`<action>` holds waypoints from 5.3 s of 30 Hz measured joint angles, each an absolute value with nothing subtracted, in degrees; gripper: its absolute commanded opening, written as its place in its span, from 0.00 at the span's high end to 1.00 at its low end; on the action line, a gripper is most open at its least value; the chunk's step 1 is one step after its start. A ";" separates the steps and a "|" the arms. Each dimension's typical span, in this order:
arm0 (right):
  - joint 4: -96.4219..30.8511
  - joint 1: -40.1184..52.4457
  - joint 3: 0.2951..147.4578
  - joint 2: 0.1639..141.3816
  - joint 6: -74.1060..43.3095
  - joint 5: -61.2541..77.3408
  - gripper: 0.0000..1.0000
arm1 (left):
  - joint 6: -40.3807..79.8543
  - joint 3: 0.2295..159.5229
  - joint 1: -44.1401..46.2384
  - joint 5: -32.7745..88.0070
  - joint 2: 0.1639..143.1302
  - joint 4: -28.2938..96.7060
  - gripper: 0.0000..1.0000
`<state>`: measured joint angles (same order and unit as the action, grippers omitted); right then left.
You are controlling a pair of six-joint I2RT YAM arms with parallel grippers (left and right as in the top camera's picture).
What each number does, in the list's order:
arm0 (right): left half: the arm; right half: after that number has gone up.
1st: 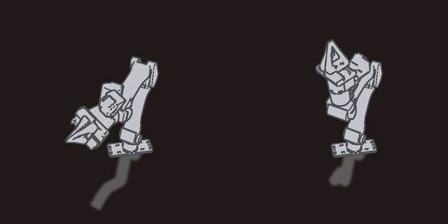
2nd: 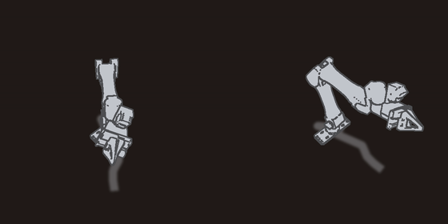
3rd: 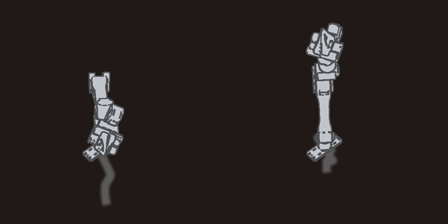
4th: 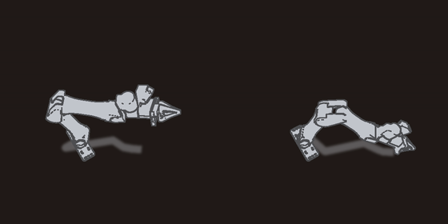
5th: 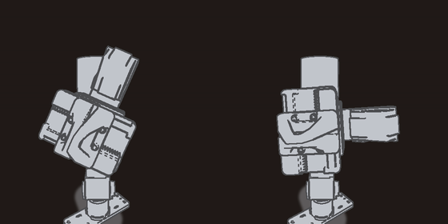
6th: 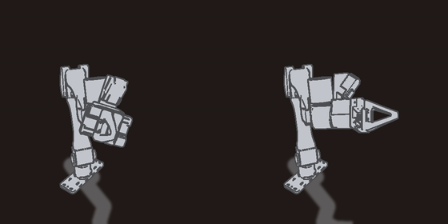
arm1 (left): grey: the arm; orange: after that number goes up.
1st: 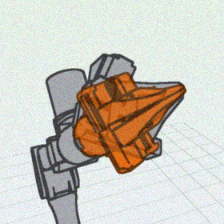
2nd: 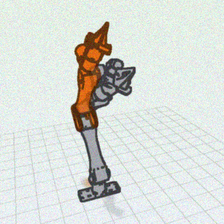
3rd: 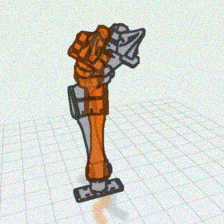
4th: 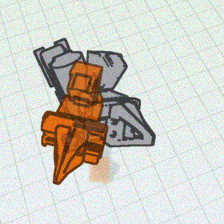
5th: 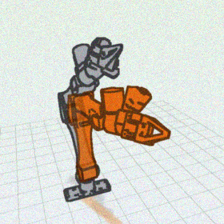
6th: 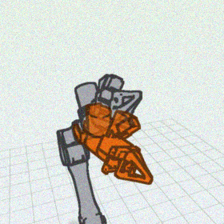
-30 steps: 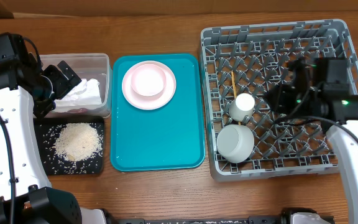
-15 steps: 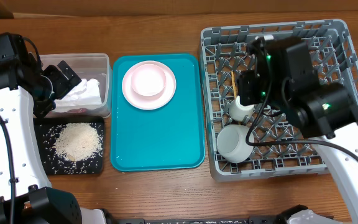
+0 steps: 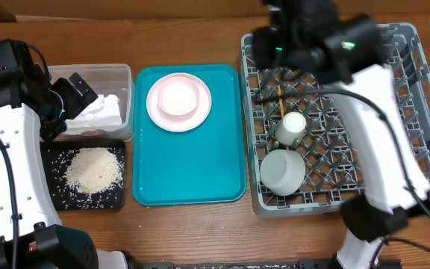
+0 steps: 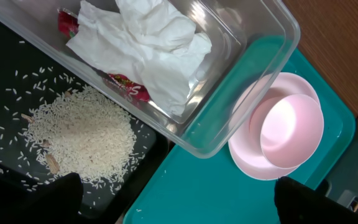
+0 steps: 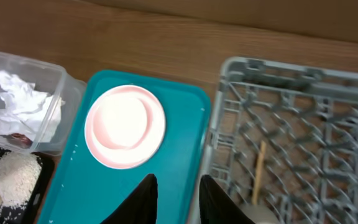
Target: Sort waste into correct bins and load items into the dishwasher
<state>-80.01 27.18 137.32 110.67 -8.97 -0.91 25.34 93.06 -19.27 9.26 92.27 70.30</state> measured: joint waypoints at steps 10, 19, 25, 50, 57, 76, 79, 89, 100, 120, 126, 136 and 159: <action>-69.60 37.43 137.80 125.82 -4.36 -0.91 0.68 | 25.36 93.06 -19.27 9.26 92.27 70.30 0.00; -62.41 42.78 137.80 139.37 4.71 -0.91 0.61 | 25.34 93.06 -19.27 9.26 92.27 70.28 0.00; -60.36 44.53 137.80 145.01 8.08 -0.86 0.61 | 25.34 93.06 -19.27 9.26 92.27 70.30 0.00; -63.96 44.62 137.64 144.00 7.07 -1.02 0.96 | 25.34 93.06 -19.27 9.23 92.27 70.30 0.00; -68.36 43.83 137.64 133.51 4.34 -0.30 0.96 | 25.34 93.06 -19.27 9.23 92.27 70.30 0.00; -75.42 9.82 137.14 120.84 2.68 50.98 0.96 | 25.34 93.06 -19.27 9.26 92.27 70.28 0.00; -77.71 5.72 136.00 120.84 2.81 55.40 0.96 | 25.34 93.06 -19.27 9.23 92.27 70.28 0.00; -76.01 2.22 123.68 120.84 6.09 65.30 0.96 | 25.34 93.06 -19.27 9.23 92.27 70.28 0.00; -62.02 2.26 101.62 120.84 9.67 81.73 0.96 | 25.34 93.06 -19.27 9.26 92.27 70.30 0.00; -54.35 1.83 93.41 120.60 10.37 78.32 0.92 | 25.34 93.06 -19.27 9.23 92.27 70.28 0.00; -54.00 1.23 93.34 120.40 10.35 71.09 0.91 | 25.34 93.06 -19.27 9.26 92.27 70.30 0.00; -54.76 0.80 93.34 120.40 10.37 65.91 0.84 | 25.34 93.06 -19.27 9.23 92.27 70.28 0.00; -67.79 -7.14 104.53 119.57 6.68 45.63 0.77 | 25.34 93.06 -19.27 9.26 92.27 70.28 0.00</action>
